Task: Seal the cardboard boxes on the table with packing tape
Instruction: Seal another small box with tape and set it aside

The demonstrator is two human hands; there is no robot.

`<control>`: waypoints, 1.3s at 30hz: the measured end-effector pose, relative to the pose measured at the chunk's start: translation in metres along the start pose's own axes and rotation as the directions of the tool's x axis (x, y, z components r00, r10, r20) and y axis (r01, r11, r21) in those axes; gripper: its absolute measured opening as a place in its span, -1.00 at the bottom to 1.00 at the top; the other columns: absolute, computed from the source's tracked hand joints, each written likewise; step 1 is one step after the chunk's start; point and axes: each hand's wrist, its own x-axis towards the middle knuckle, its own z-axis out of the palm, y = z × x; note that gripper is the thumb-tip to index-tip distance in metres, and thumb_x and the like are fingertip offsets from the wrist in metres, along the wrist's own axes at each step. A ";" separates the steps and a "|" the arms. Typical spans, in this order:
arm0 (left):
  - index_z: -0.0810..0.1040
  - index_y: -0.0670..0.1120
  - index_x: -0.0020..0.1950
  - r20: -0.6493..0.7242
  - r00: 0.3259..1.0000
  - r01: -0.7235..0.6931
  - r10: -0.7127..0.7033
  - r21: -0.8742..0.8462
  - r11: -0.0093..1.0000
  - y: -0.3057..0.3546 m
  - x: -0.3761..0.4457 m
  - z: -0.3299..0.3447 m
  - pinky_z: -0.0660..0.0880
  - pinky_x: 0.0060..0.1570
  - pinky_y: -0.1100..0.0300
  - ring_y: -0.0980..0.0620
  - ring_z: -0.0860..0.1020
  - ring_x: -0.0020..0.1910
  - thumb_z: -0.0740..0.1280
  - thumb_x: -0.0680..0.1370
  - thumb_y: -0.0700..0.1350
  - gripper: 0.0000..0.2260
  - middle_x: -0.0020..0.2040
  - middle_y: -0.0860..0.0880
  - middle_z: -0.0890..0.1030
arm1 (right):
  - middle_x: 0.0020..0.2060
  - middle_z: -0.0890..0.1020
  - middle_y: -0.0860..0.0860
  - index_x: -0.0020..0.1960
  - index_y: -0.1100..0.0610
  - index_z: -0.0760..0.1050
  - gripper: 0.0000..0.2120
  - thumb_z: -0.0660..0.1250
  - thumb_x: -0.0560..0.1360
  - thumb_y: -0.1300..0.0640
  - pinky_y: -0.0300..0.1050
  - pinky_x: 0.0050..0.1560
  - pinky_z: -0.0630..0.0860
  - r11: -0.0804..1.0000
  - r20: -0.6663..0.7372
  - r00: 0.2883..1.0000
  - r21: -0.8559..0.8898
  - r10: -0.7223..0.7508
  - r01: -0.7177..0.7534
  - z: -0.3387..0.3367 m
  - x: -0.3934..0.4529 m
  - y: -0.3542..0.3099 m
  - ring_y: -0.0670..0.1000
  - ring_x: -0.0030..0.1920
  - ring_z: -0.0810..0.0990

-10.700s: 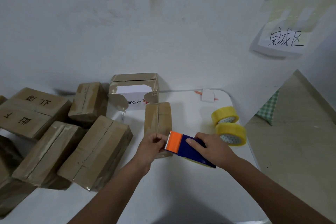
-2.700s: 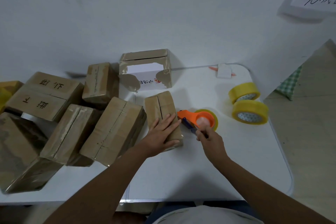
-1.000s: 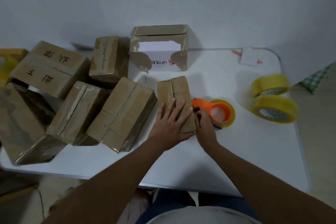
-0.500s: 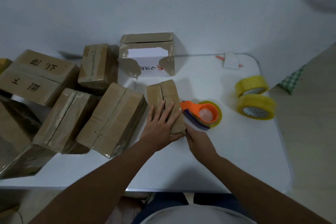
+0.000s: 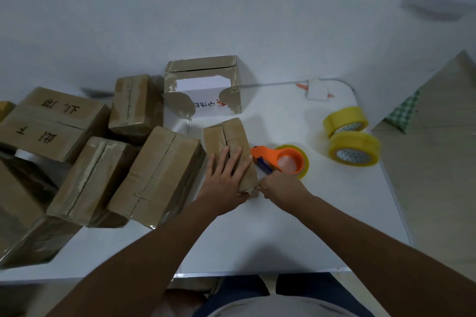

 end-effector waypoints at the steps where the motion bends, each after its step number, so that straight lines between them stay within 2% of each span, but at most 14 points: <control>1: -0.04 0.05 0.63 0.008 1.000 -0.023 0.023 -0.005 1.000 -0.001 0.000 0.000 -0.08 0.50 -0.28 -0.20 -0.11 0.60 0.26 0.45 0.40 -0.10 0.64 -0.10 -0.06 | -0.02 0.64 0.07 0.10 0.14 0.55 -0.81 0.18 0.60 0.24 -0.05 -0.14 0.55 1.000 -0.008 1.000 -0.009 -0.012 0.012 0.002 -0.002 0.000 0.10 -0.03 0.63; 5: 0.00 0.12 0.62 0.036 0.992 -0.112 0.119 -0.148 0.983 -0.003 -0.006 -0.008 -0.21 0.53 -0.18 -0.04 -0.21 0.60 0.08 0.51 0.45 -0.23 0.63 0.03 -0.10 | -0.03 0.63 0.04 0.16 0.08 0.53 -0.77 0.14 0.65 0.05 -0.06 -0.12 0.52 0.998 -0.019 1.000 0.064 0.017 -0.016 0.013 -0.024 0.000 0.09 -0.02 0.61; 8: 0.23 0.20 0.55 0.114 0.992 0.017 0.048 -0.507 0.862 -0.007 0.001 -0.028 -0.24 0.52 -0.01 0.15 -0.17 0.58 -0.02 0.63 0.30 -0.50 0.61 0.16 0.03 | 0.06 0.62 -0.05 0.27 -0.02 0.47 -0.73 0.15 0.63 -0.04 -0.10 -0.13 0.48 0.972 -0.202 0.968 0.213 0.145 -0.101 0.012 -0.038 0.001 0.03 0.03 0.59; 11: 0.50 0.12 0.39 0.120 0.989 0.149 -0.089 -0.789 0.595 -0.011 0.006 -0.052 0.00 0.50 0.09 0.14 0.07 0.56 -0.03 0.65 0.27 -0.52 0.58 0.18 0.17 | 0.14 0.56 -0.02 0.30 0.07 0.46 -0.71 0.20 0.61 0.08 -0.21 -0.14 0.40 0.983 -0.401 0.913 0.184 0.073 0.002 0.006 -0.036 -0.005 0.04 0.05 0.56; 13: 0.57 0.07 0.30 0.031 0.952 0.168 -0.304 -0.885 0.435 -0.016 0.000 -0.061 0.15 0.45 0.19 0.20 0.17 0.51 0.08 0.66 0.18 -0.62 0.57 0.18 0.18 | 0.20 0.53 0.03 0.32 0.12 0.45 -0.67 0.25 0.56 0.13 -0.13 0.12 0.44 0.981 -0.416 0.908 0.152 -0.045 0.118 0.001 -0.028 -0.016 0.08 0.18 0.51; 16: 0.55 0.09 0.27 0.048 0.848 0.181 -0.528 -0.962 0.204 -0.018 -0.024 -0.066 0.26 0.23 0.35 0.36 0.28 0.37 0.13 0.67 0.11 -0.71 0.49 0.20 0.27 | 0.48 0.27 -0.02 0.47 -0.01 0.28 -0.46 0.28 0.54 -0.07 0.07 0.46 0.19 0.973 -0.329 0.930 0.099 -0.164 0.206 0.001 -0.008 -0.031 0.09 0.49 0.20; 18: 0.56 0.18 0.21 0.200 0.777 0.241 -0.596 -0.970 -0.012 -0.014 -0.045 -0.060 0.31 0.17 0.26 0.22 0.40 0.32 0.16 0.66 0.13 -0.77 0.34 0.20 0.45 | 0.58 -0.04 -0.11 0.56 -0.15 0.05 -0.32 0.20 0.53 -0.27 0.13 0.51 -0.11 0.975 -0.210 0.954 0.022 -0.212 0.222 0.003 0.010 -0.039 0.08 0.57 -0.13; 21: 0.55 0.23 0.14 0.377 0.685 0.302 -0.623 -0.926 -0.228 -0.008 -0.075 -0.043 0.34 0.15 0.20 0.13 0.45 0.25 0.17 0.65 0.14 -0.82 0.17 0.25 0.53 | 0.57 -0.18 -0.13 0.56 -0.23 -0.12 -0.27 0.08 0.51 -0.39 0.20 0.48 -0.27 0.969 -0.149 0.961 -0.122 -0.232 0.215 0.014 0.031 -0.047 0.15 0.55 -0.27; 24: 0.57 0.00 0.22 0.589 0.633 0.275 -0.503 -0.778 -0.564 -0.006 -0.092 -0.019 0.35 0.32 0.07 0.01 0.50 0.29 0.15 0.68 0.08 -0.72 0.29 0.02 0.57 | 0.59 -0.05 -0.06 0.57 -0.20 -0.04 -0.30 0.02 0.52 -0.41 0.30 0.49 -0.12 0.957 -0.187 0.958 -0.232 -0.218 0.173 0.026 0.034 -0.051 0.24 0.56 -0.11; 26: 0.59 -0.14 0.21 0.680 0.620 0.249 -0.392 -0.644 -0.723 -0.006 -0.099 -0.007 0.38 0.38 0.01 -0.06 0.56 0.24 0.13 0.68 0.09 -0.62 0.24 -0.11 0.62 | 0.58 0.00 -0.04 0.57 -0.18 0.00 -0.30 0.00 0.51 -0.43 0.35 0.48 -0.02 0.957 -0.210 0.955 -0.244 -0.212 0.158 0.032 0.032 -0.049 0.25 0.56 -0.07; 29: 0.62 -0.17 0.18 0.703 0.634 0.229 -0.322 -0.569 -0.790 -0.003 -0.105 0.003 0.44 0.31 0.02 -0.05 0.61 0.18 0.15 0.66 0.15 -0.56 0.15 -0.12 0.68 | 0.59 -0.03 -0.08 0.57 -0.20 -0.02 -0.26 -0.05 0.49 -0.49 0.34 0.49 -0.06 0.960 -0.222 0.952 -0.229 -0.213 0.161 0.036 0.028 -0.047 0.22 0.57 -0.12; 31: 0.63 -0.16 0.15 0.679 0.652 0.191 -0.337 -0.577 -0.794 -0.003 -0.106 0.005 0.49 0.23 0.06 -0.03 0.64 0.13 0.19 0.64 0.15 -0.58 0.08 -0.10 0.70 | 0.58 0.03 -0.06 0.57 -0.18 0.05 -0.27 0.02 0.49 -0.46 0.35 0.48 -0.01 0.959 -0.241 0.946 -0.236 -0.218 0.161 0.037 0.026 -0.048 0.23 0.56 -0.05; 35: 0.62 -0.13 0.04 0.589 0.698 0.152 -0.406 -0.677 -0.720 -0.009 -0.108 0.003 0.51 0.17 0.11 -0.02 0.60 0.00 0.32 0.61 -0.04 -0.82 -0.12 -0.05 0.66 | 0.58 0.06 -0.06 0.56 -0.16 0.09 -0.28 0.06 0.48 -0.43 0.36 0.45 0.08 0.954 -0.243 0.947 -0.263 -0.211 0.145 0.038 0.027 -0.050 0.22 0.56 -0.02; 39: 0.62 -0.10 -0.04 0.541 0.731 0.166 -0.416 -0.733 -0.660 -0.014 -0.112 0.002 0.51 0.16 0.15 0.02 0.59 -0.04 0.37 0.58 -0.14 -0.94 -0.16 -0.01 0.64 | 0.57 0.06 -0.10 0.54 -0.19 0.14 -0.30 0.12 0.47 -0.42 0.32 0.47 0.05 0.969 -0.288 0.940 -0.211 -0.184 0.125 0.042 0.028 -0.050 0.17 0.57 -0.02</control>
